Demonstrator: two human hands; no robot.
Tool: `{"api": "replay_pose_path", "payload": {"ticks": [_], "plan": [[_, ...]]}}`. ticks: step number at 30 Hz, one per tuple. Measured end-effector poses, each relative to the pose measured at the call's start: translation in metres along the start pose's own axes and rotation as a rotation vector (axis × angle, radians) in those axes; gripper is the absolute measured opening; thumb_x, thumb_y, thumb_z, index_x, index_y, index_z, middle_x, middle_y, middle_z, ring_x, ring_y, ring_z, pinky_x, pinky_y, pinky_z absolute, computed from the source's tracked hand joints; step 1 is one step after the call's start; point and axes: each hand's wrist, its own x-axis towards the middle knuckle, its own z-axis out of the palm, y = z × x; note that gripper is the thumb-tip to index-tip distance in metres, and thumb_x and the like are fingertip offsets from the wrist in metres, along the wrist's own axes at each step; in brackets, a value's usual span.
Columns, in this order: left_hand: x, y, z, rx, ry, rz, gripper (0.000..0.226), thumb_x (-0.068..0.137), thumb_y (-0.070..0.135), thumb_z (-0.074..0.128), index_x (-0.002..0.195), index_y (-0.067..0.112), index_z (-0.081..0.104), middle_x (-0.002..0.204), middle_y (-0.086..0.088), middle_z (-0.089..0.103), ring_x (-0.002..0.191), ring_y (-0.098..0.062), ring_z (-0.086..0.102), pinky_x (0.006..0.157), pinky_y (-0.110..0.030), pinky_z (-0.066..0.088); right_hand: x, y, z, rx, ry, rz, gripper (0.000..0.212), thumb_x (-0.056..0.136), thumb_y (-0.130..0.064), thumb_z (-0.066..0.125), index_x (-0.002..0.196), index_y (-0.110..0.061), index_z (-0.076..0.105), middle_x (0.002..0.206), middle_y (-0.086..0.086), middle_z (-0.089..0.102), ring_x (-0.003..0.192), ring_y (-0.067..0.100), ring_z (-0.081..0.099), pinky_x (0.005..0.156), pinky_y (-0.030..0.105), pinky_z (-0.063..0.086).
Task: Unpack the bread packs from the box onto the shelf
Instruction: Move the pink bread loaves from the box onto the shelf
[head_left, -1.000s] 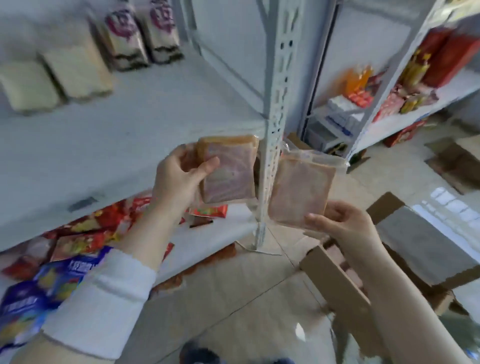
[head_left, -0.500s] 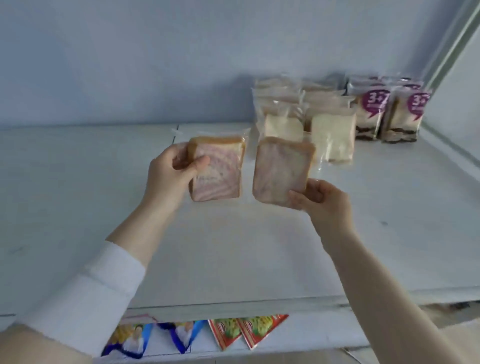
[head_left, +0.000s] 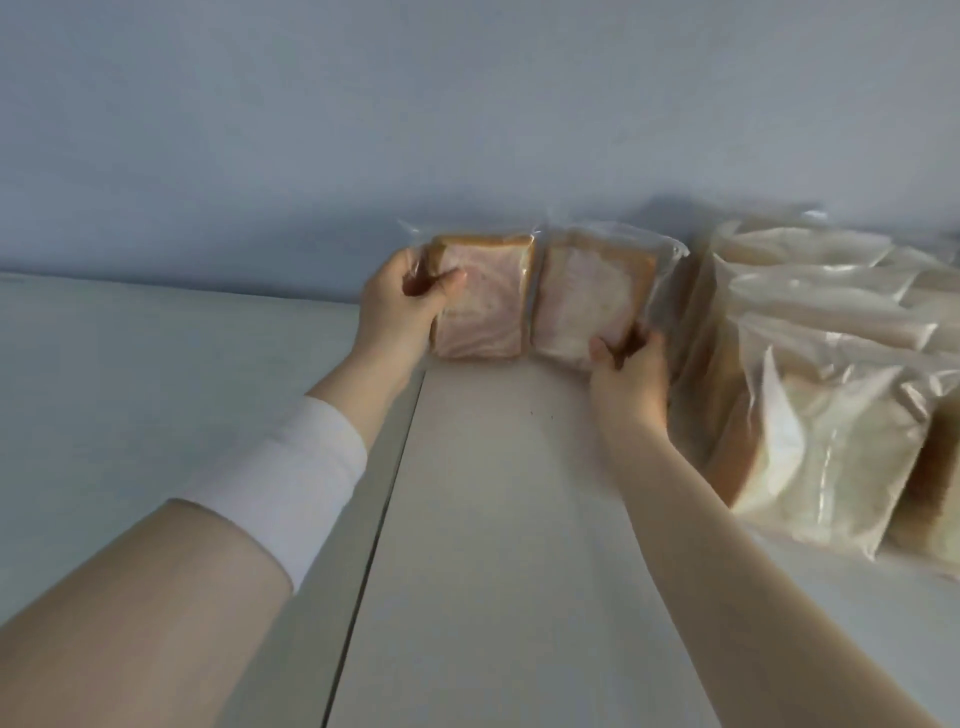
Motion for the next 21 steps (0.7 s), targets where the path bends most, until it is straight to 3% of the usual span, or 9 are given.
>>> {"api": "replay_pose_path", "payload": {"ticks": [4, 8, 10, 13, 16, 19, 21], "plan": [[0.023, -0.009, 0.019, 0.006, -0.029, 0.069, 0.026, 0.079, 0.012, 0.071, 0.100, 0.017, 0.058, 0.092, 0.002, 0.062, 0.084, -0.011, 0.058, 0.087, -0.029, 0.048, 0.029, 0.001, 0.015, 0.008, 0.071, 0.022, 0.043, 0.089, -0.015, 0.056, 0.126, -0.007, 0.037, 0.129, 0.012, 0.050, 0.122, 0.029, 0.046, 0.108, 0.047, 0.030], [0.034, -0.015, 0.033, 0.075, 0.003, 0.129, 0.039, 0.077, 0.016, 0.073, 0.111, 0.005, 0.058, 0.103, -0.006, 0.062, 0.091, -0.017, 0.058, 0.086, -0.022, 0.045, 0.040, 0.003, 0.021, -0.086, 0.173, 0.049, 0.045, 0.088, -0.018, 0.059, 0.126, -0.009, 0.037, 0.135, 0.010, 0.045, 0.128, 0.029, 0.038, 0.108, 0.039, 0.025], [0.035, -0.016, 0.038, 0.088, 0.056, 0.129, 0.042, 0.076, 0.016, 0.075, 0.111, 0.005, 0.054, 0.100, 0.000, 0.061, 0.084, -0.011, 0.057, 0.080, -0.016, 0.043, 0.042, 0.001, 0.021, -0.178, 0.202, 0.050, 0.046, 0.087, -0.019, 0.060, 0.128, -0.009, 0.041, 0.138, 0.014, 0.039, 0.130, 0.032, 0.030, 0.109, 0.036, 0.020], [0.034, -0.012, 0.039, 0.086, 0.115, 0.097, 0.046, 0.073, 0.016, 0.077, 0.102, 0.015, 0.041, 0.086, 0.016, 0.049, 0.075, 0.001, 0.052, 0.075, -0.013, 0.042, 0.046, -0.002, 0.021, -0.175, 0.212, 0.032, 0.047, 0.086, -0.017, 0.061, 0.128, -0.007, 0.044, 0.136, 0.016, 0.042, 0.129, 0.032, 0.034, 0.111, 0.036, 0.022], [0.026, -0.005, 0.035, 0.129, 0.118, 0.083, 0.047, 0.074, 0.019, 0.077, 0.105, 0.013, 0.043, 0.098, 0.004, 0.053, 0.088, -0.013, 0.054, 0.085, -0.021, 0.046, 0.036, -0.006, 0.017, -0.074, 0.199, 0.023, 0.061, 0.086, -0.018, 0.062, 0.137, -0.006, 0.031, 0.137, 0.013, 0.047, 0.127, 0.028, 0.045, 0.108, 0.037, 0.033], [0.006, 0.003, 0.020, 0.286, 0.122, 0.098, 0.062, 0.074, 0.025, 0.076, 0.122, 0.002, 0.044, 0.122, -0.011, 0.052, 0.112, -0.026, 0.051, 0.099, -0.034, 0.039, 0.003, -0.013, 0.004, -0.145, 0.133, -0.023, 0.073, 0.087, -0.019, 0.061, 0.144, -0.008, 0.018, 0.148, 0.013, 0.033, 0.136, 0.026, 0.033, 0.113, 0.035, 0.026], [-0.019, 0.012, 0.003, 0.514, 0.066, 0.224, 0.059, 0.076, 0.024, 0.074, 0.123, 0.003, 0.045, 0.124, -0.014, 0.050, 0.116, -0.030, 0.048, 0.097, -0.033, 0.035, -0.033, -0.016, -0.010, -0.289, 0.065, -0.089, 0.073, 0.086, -0.016, 0.062, 0.145, -0.010, 0.019, 0.149, 0.012, 0.027, 0.138, 0.027, 0.027, 0.113, 0.033, 0.023]]}}
